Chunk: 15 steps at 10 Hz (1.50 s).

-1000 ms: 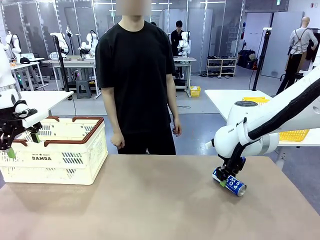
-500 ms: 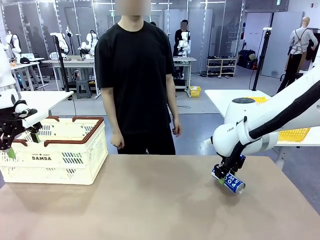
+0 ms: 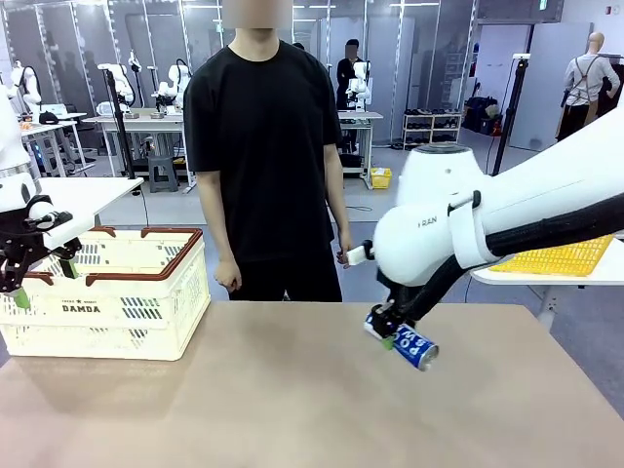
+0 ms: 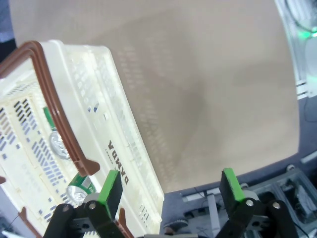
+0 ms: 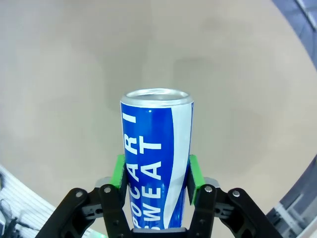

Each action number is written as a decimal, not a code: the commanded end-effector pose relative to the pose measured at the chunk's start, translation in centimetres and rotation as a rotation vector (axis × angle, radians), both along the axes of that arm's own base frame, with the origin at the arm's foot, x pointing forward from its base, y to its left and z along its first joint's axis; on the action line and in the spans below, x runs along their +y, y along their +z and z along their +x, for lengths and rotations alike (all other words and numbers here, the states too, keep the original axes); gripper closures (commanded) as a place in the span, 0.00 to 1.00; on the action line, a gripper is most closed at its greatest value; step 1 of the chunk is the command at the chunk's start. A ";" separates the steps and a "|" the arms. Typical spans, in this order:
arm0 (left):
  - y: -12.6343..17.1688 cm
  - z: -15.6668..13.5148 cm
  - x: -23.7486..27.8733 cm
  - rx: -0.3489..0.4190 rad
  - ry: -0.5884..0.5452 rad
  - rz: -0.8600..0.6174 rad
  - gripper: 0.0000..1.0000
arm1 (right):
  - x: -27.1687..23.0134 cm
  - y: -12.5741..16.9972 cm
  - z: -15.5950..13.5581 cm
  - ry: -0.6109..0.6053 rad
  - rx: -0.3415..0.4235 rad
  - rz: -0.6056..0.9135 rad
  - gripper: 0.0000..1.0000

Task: Place the drinks into the Shopping basket.
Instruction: Pick up one drink and place it into the Shopping basket.

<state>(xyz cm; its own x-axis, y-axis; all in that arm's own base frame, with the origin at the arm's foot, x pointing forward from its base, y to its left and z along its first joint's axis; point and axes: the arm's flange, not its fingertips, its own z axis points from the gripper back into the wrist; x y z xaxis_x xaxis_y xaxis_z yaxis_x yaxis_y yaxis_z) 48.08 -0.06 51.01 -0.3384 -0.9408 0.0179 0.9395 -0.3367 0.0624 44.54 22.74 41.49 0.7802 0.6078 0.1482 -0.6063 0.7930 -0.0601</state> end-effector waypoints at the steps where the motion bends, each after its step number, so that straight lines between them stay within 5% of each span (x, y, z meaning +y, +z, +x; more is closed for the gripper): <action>1: 0.2 -0.2 0.0 0.006 0.014 0.007 0.00 | 3.4 -1.4 0.1 0.027 -0.035 -0.068 0.82; 6: 0.2 -0.2 0.0 0.006 0.014 0.007 0.00 | 11.5 -5.3 0.9 0.048 -0.101 -0.121 0.82; 15: 0.2 -0.2 0.0 0.006 0.014 0.007 0.00 | 13.7 -9.4 2.7 0.039 -0.060 -0.106 0.82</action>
